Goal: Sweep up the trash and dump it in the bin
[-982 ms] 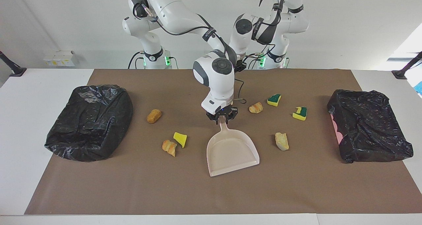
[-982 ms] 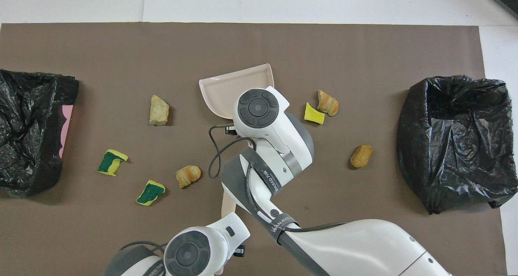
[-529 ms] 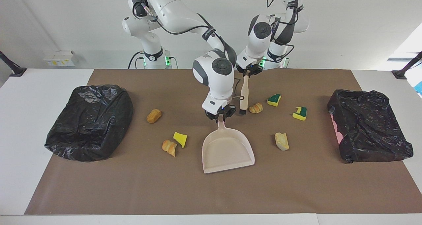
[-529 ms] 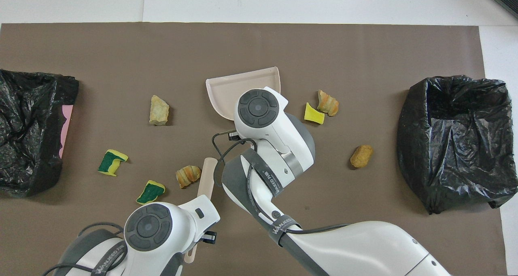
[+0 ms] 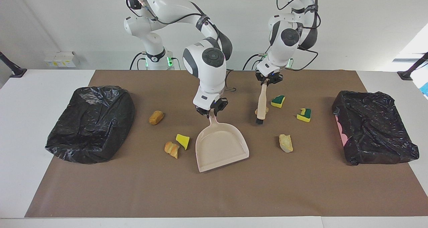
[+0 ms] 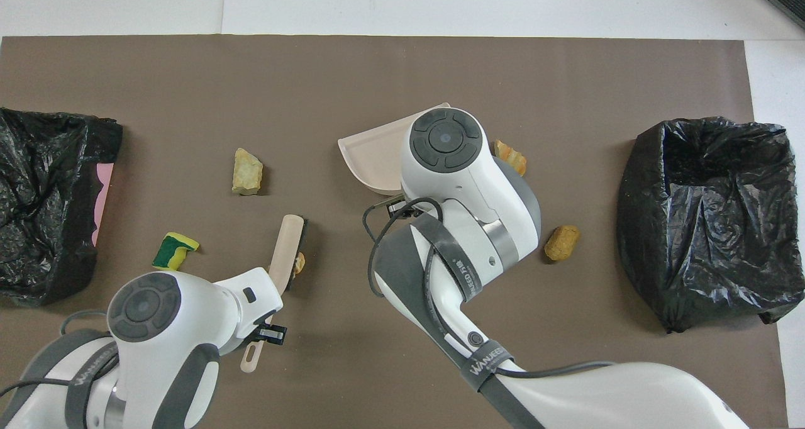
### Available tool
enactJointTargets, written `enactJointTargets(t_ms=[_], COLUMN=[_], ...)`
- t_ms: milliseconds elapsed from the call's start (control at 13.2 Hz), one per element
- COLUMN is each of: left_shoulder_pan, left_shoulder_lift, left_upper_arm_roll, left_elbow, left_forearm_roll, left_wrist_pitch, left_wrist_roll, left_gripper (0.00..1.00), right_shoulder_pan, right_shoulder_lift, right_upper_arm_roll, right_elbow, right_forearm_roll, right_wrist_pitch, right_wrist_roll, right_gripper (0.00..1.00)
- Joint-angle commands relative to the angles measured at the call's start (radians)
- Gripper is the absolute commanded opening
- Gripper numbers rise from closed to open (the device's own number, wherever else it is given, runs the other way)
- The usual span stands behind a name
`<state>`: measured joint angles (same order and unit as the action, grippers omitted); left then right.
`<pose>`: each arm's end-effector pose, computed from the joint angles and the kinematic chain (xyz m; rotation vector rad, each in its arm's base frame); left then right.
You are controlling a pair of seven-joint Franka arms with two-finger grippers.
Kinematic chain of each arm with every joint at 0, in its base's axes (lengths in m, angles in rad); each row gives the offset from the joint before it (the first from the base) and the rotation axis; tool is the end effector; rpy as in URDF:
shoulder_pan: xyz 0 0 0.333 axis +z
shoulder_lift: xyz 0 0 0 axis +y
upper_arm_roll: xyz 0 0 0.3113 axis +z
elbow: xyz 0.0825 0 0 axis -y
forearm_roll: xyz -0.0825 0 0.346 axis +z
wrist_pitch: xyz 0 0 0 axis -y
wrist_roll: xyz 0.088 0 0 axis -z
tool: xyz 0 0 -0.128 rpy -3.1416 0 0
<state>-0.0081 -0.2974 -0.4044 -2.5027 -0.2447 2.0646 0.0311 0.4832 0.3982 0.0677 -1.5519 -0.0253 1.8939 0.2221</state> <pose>0.3484 -0.1690 0.3678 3.0389 -0.4359 -0.2588 0.5402 0.3230 0.4042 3.0790 0.5173 -0.0814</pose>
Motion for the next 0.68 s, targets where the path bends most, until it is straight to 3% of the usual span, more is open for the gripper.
enactJointTargets(t_ms=[0, 378, 605], left_shoulder_pan=[0.005, 0.003, 0.002], left_shoulder_lift=[0.093, 0.263, 0.331], left_upper_arm_roll=[0.070, 0.165, 0.185], left_elbow=[0.033, 0.284, 0.422], left_forearm_roll=[0.083, 0.176, 0.186], left_wrist_pitch=[0.081, 0.045, -0.050], left_wrist_roll=[0.061, 0.093, 0.090], left_gripper=[0.00, 0.00, 0.00], right_shoulder_pan=[-0.025, -0.043, -0.049], right_shoulder_lift=[-0.070, -0.102, -0.150], right_upper_arm_roll=[0.007, 0.007, 0.004], right_elbow=[-0.068, -0.106, -0.212], right_forearm_roll=[0.010, 0.007, -0.013], right_wrist_pitch=[-0.013, -0.098, -0.029], right_wrist_roll=[-0.172, -0.554, -0.887], right_gripper=[0.00, 0.00, 0.00])
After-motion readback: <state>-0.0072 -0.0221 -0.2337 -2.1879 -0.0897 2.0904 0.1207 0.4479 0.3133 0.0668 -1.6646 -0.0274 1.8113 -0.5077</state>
